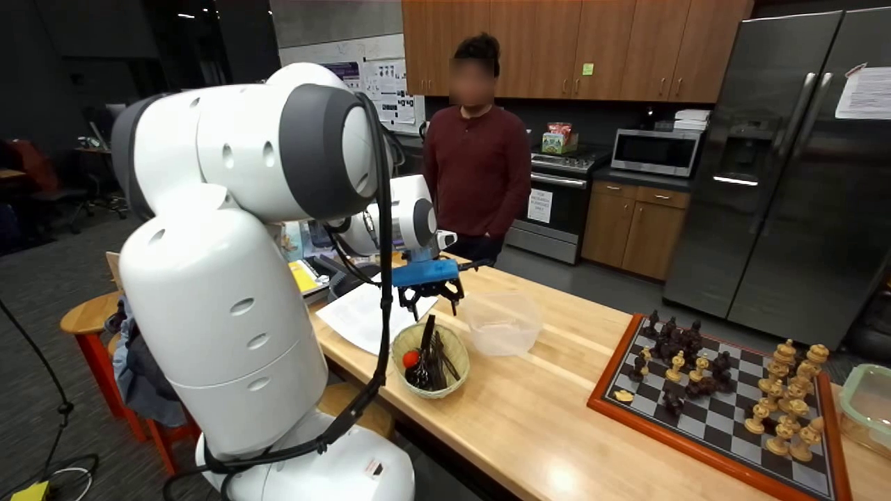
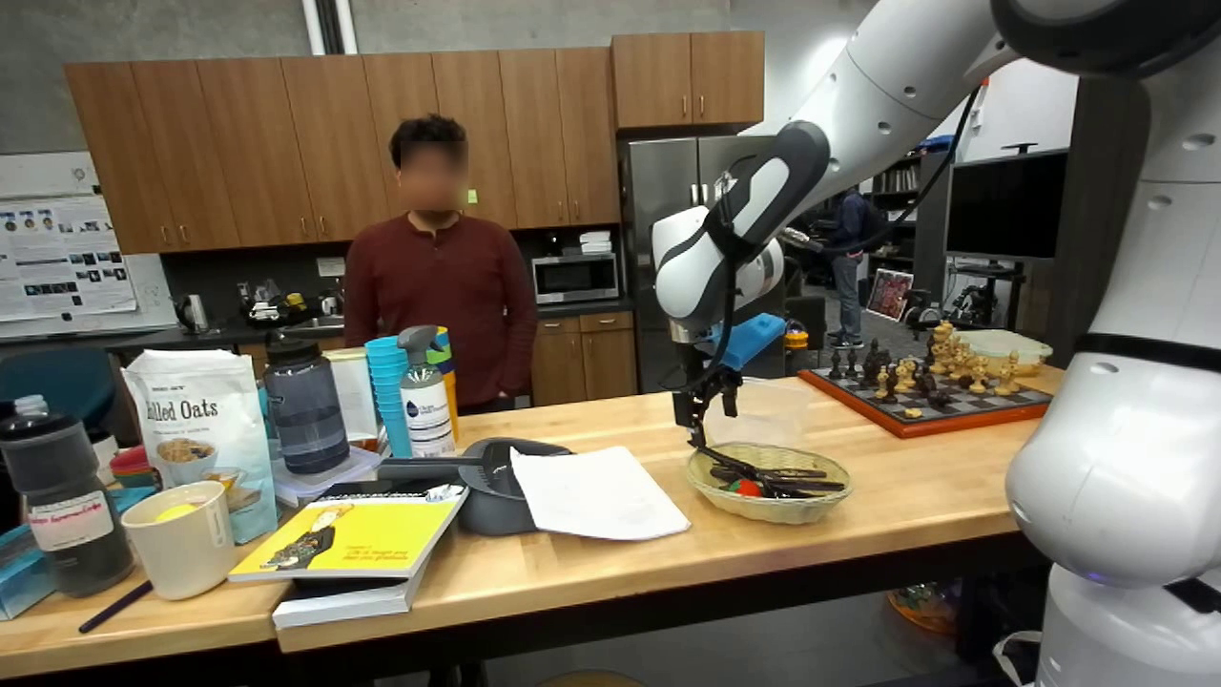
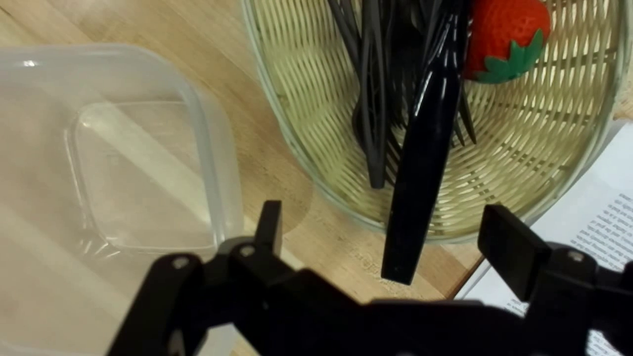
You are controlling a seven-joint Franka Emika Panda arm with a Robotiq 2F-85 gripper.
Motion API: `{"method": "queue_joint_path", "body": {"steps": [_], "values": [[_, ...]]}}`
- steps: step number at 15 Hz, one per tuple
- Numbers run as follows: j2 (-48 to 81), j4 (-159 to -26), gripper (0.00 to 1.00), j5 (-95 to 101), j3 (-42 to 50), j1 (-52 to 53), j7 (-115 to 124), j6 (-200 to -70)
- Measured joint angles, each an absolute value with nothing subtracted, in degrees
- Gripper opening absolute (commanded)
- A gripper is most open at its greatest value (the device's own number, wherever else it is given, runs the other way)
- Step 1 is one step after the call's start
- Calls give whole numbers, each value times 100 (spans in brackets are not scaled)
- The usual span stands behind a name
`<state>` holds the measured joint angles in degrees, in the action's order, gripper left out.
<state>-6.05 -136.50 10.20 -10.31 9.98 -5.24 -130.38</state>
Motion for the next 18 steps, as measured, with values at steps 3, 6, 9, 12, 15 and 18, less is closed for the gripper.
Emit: {"method": "queue_joint_path", "body": {"steps": [3, 6, 9, 12, 15, 18], "values": [[-605, -13650, 100, 1020, -1031, 998, -524, -13039], [-603, -13650, 100, 1020, -1032, 998, -521, -13038], [-594, -13656, 100, 1053, -1042, 998, -512, -13036], [-618, -13748, 100, 1218, -1039, 987, -503, -13028], [-721, -13998, 100, 1377, -1000, 951, -544, -13028], [-943, -14367, 100, 1455, -917, 888, -706, -13045]]}}
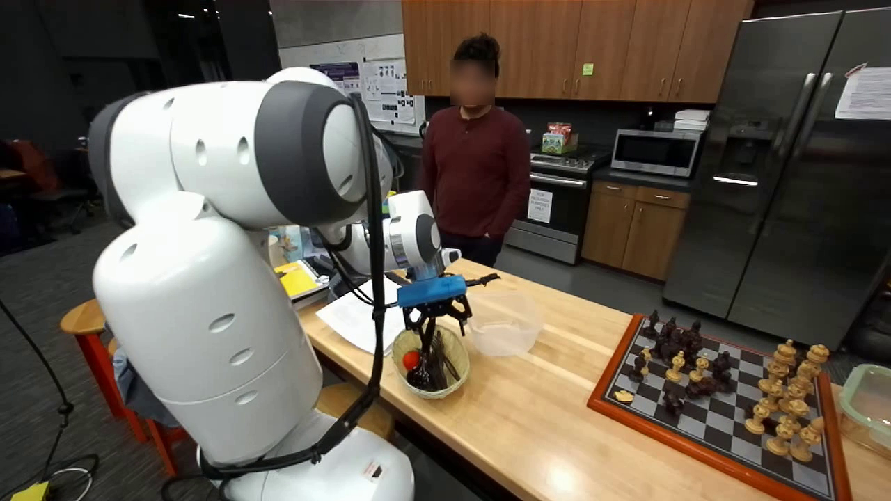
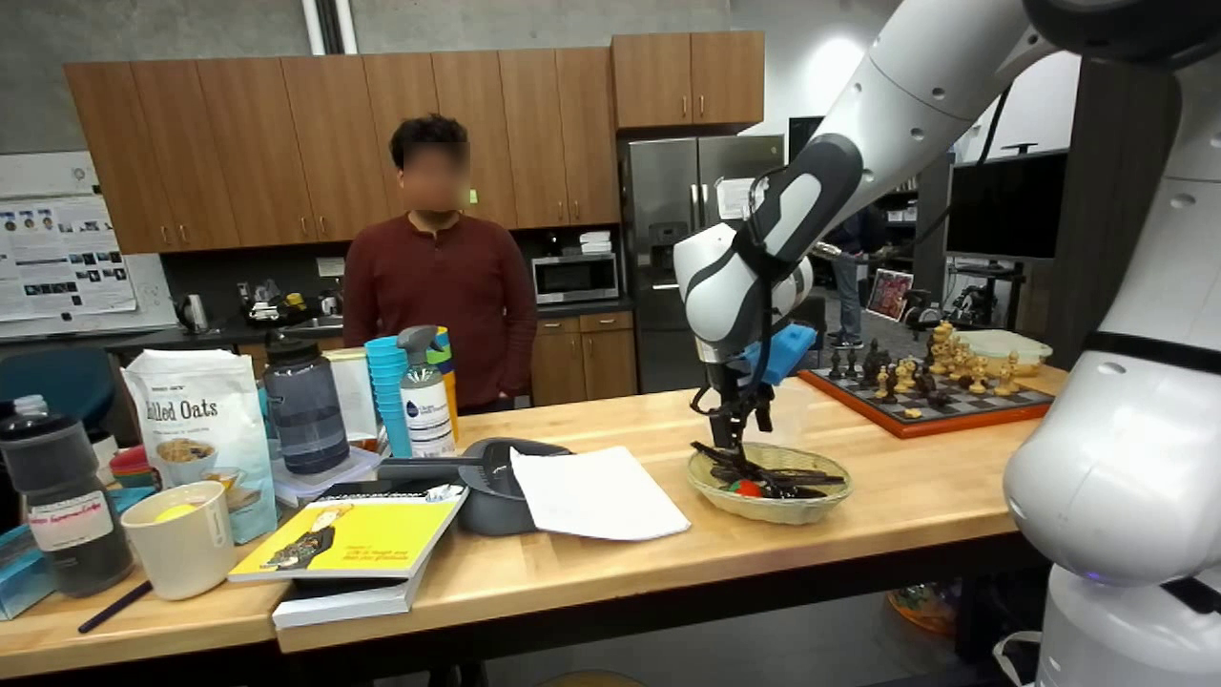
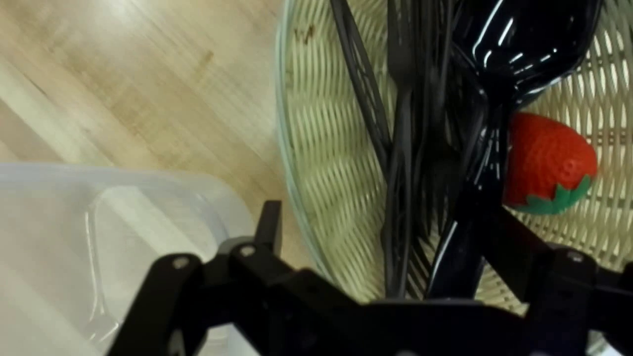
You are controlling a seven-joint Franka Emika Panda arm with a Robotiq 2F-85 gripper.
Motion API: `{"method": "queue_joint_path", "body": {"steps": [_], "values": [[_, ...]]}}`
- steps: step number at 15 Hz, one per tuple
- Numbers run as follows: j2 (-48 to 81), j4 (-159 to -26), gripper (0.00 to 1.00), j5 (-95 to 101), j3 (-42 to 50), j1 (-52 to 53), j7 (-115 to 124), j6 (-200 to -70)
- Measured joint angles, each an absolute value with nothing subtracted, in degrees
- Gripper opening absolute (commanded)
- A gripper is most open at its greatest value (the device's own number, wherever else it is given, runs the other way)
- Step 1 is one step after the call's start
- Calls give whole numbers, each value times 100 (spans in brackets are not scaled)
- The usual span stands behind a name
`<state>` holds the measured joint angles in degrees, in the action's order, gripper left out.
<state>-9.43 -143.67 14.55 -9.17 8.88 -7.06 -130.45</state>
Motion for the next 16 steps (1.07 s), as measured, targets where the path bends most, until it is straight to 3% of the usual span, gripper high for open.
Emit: {"method": "queue_joint_path", "body": {"steps": [16], "values": [[-1523, -15230, 100, 1473, -512, 737, -1318, -13433]]}}
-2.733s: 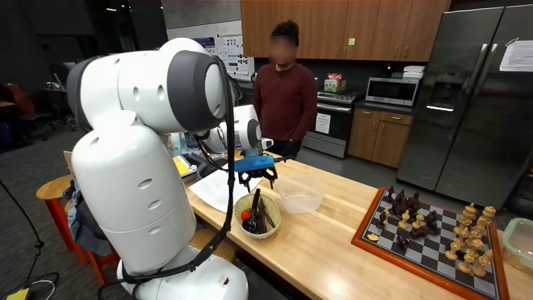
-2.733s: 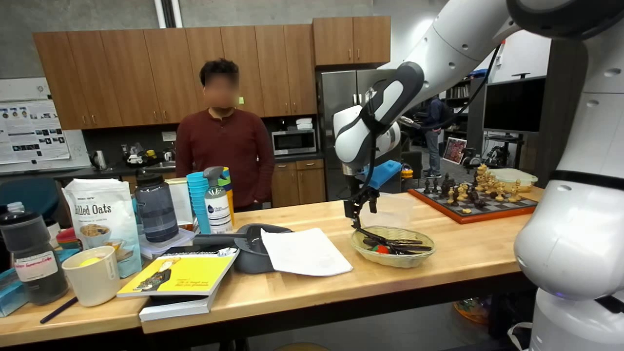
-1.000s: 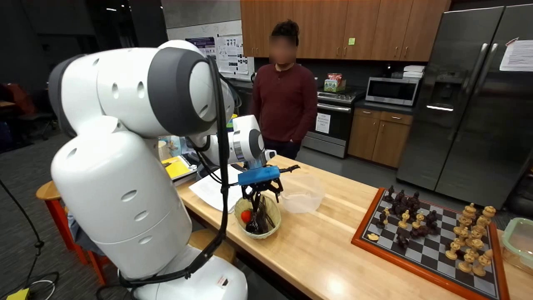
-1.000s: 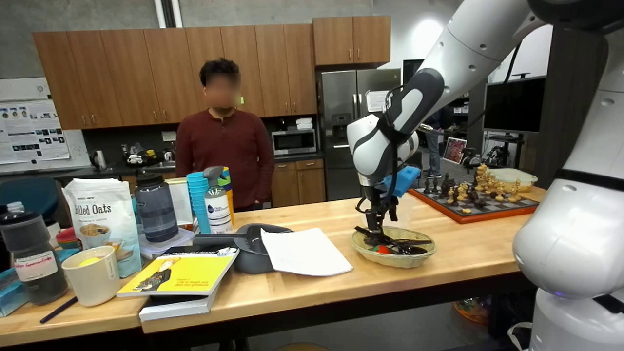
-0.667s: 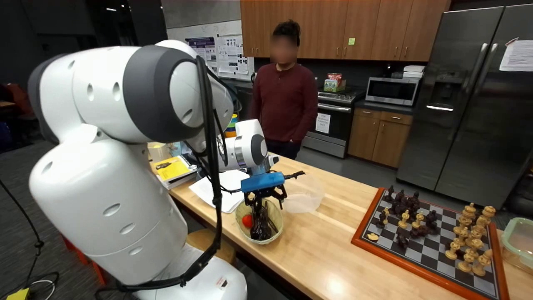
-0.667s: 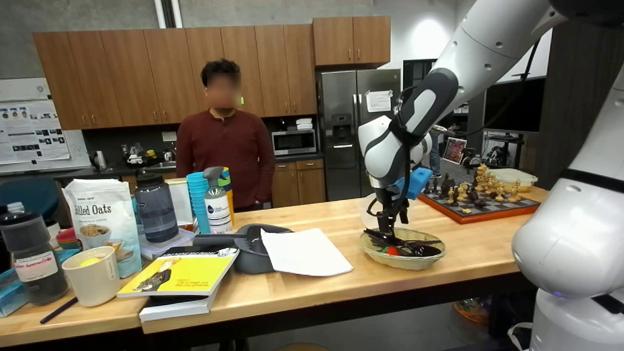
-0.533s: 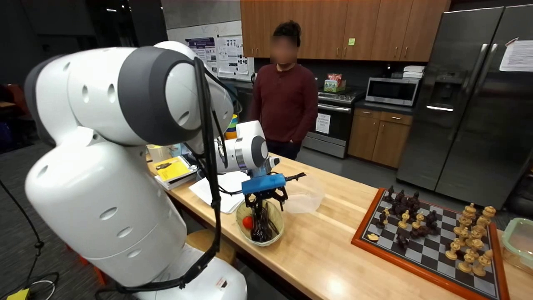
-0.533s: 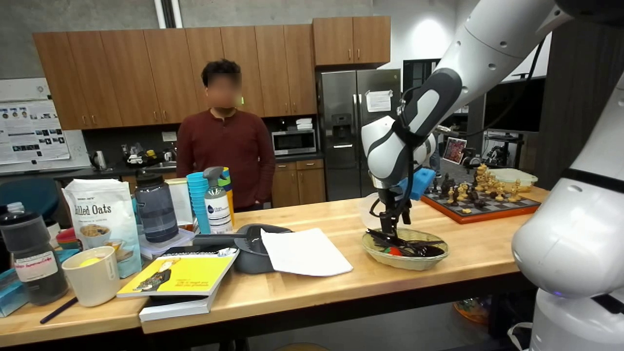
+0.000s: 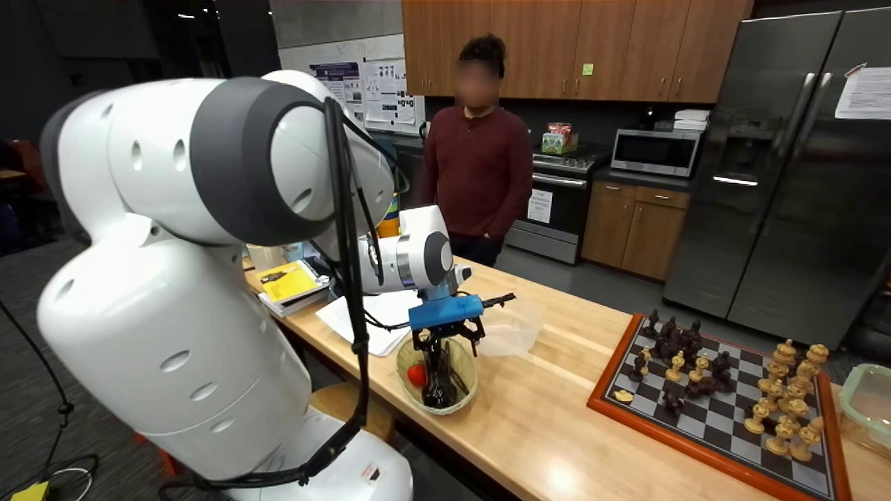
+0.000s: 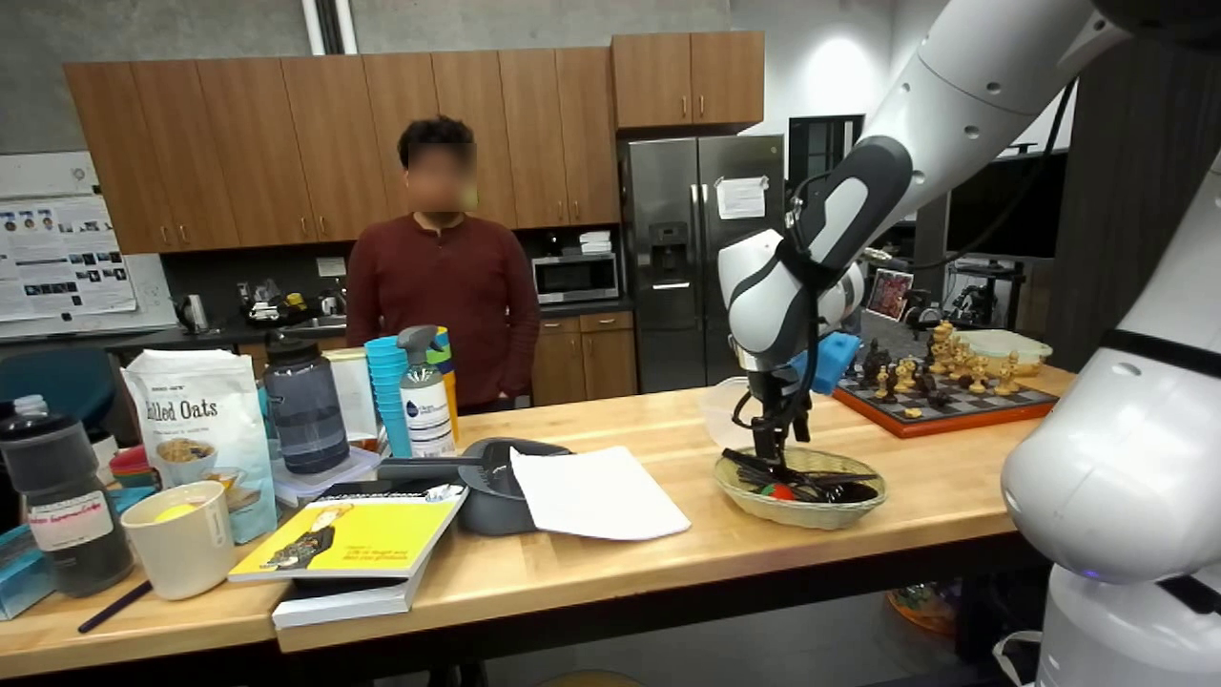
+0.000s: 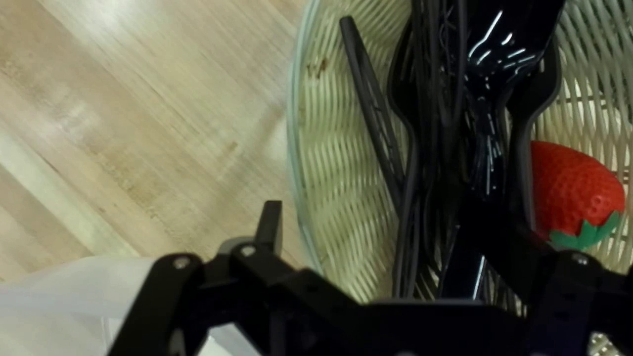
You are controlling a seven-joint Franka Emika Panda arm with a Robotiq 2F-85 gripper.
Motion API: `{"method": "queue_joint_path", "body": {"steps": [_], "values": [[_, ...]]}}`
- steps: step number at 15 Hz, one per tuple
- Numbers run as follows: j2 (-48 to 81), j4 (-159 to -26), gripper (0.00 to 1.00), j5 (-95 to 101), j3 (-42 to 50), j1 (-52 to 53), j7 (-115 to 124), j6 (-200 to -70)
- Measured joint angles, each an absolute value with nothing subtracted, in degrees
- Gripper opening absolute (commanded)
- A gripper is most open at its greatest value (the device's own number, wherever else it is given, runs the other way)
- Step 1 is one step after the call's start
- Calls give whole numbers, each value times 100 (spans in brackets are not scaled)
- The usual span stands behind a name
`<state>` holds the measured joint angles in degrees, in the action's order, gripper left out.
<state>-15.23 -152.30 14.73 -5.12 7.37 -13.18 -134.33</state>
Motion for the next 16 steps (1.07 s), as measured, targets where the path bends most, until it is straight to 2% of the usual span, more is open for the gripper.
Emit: {"method": "queue_joint_path", "body": {"steps": [16], "values": [[-1522, -15257, 100, 707, 87, 742, -3380, -13520]]}}
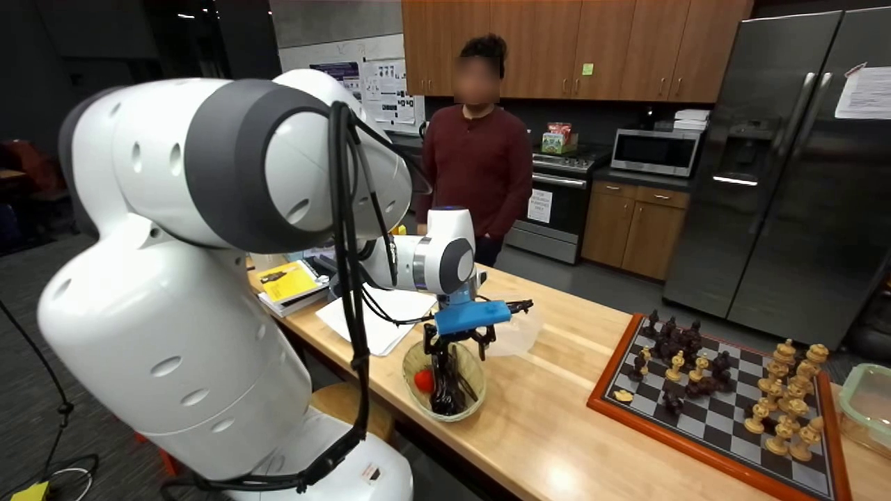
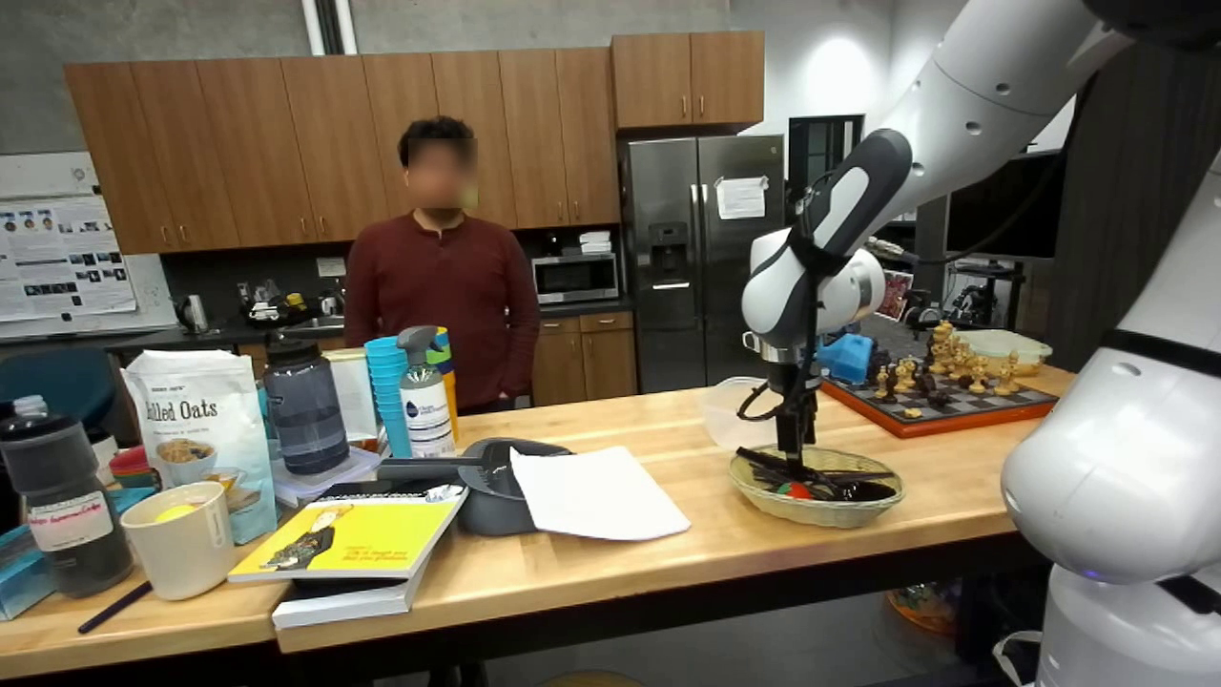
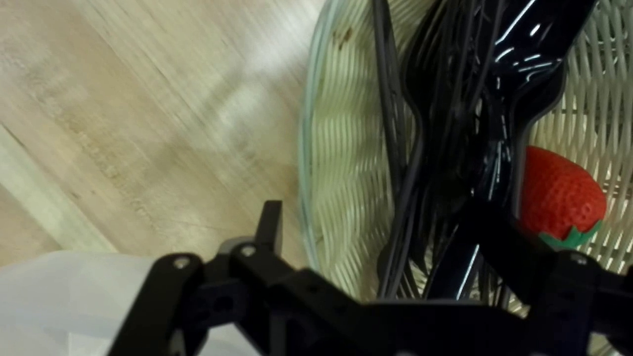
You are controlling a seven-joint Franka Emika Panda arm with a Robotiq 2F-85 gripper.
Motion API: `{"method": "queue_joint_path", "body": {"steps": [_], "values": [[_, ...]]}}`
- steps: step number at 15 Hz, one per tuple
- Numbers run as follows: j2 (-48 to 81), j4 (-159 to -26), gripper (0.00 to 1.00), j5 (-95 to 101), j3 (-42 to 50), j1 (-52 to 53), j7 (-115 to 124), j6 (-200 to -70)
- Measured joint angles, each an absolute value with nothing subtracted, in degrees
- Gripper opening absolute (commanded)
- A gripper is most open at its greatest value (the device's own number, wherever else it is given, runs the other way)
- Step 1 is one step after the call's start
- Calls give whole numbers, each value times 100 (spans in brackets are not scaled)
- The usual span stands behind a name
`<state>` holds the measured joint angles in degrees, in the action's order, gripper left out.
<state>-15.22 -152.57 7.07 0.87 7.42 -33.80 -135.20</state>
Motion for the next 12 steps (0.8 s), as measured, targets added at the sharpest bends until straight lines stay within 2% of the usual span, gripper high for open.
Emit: {"method": "queue_joint_path", "body": {"steps": [12], "values": [[-1529, -15276, 100, 707, 190, 657, -3446, -13520]]}}
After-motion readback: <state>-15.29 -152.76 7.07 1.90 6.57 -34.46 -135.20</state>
